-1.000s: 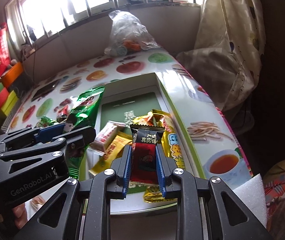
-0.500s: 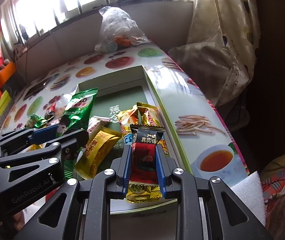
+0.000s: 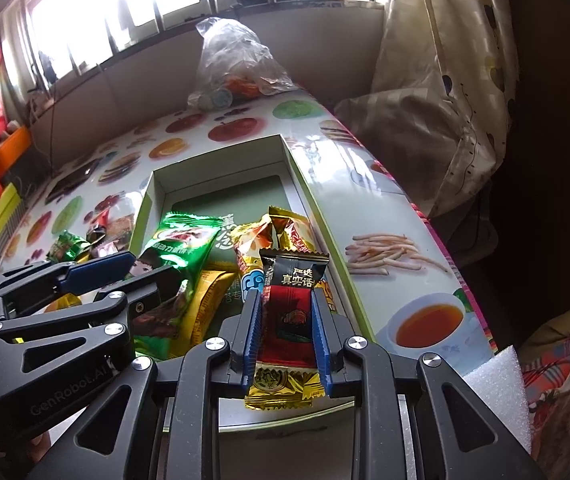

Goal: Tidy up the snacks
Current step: 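Lower both snacks into the box and open both grippers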

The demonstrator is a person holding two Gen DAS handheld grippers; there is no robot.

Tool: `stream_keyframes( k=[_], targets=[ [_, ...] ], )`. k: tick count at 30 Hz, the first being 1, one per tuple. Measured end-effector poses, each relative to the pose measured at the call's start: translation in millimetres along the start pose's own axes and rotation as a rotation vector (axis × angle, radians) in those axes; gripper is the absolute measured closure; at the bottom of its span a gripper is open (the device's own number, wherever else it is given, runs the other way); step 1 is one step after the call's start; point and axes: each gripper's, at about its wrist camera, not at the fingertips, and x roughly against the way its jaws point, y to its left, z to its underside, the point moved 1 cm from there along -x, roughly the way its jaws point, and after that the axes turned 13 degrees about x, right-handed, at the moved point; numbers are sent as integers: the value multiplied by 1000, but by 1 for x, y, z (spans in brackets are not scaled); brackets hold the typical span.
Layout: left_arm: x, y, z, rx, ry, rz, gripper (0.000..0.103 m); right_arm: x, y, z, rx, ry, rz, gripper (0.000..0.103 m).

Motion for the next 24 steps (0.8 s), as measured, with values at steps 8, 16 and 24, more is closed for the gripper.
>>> stream_keyframes(
  k=[8, 16, 24],
  targets=[
    [0, 1, 0, 2, 3, 3, 60, 1, -1, 1, -3, -3, -5, 80],
    [2, 1, 0, -2, -7, -1, 60, 2, 0, 1, -10, 1, -2, 74],
    [11, 2, 2, -1, -22, 9, 59, 5, 1, 1, -19, 0, 2, 70]
  ],
)
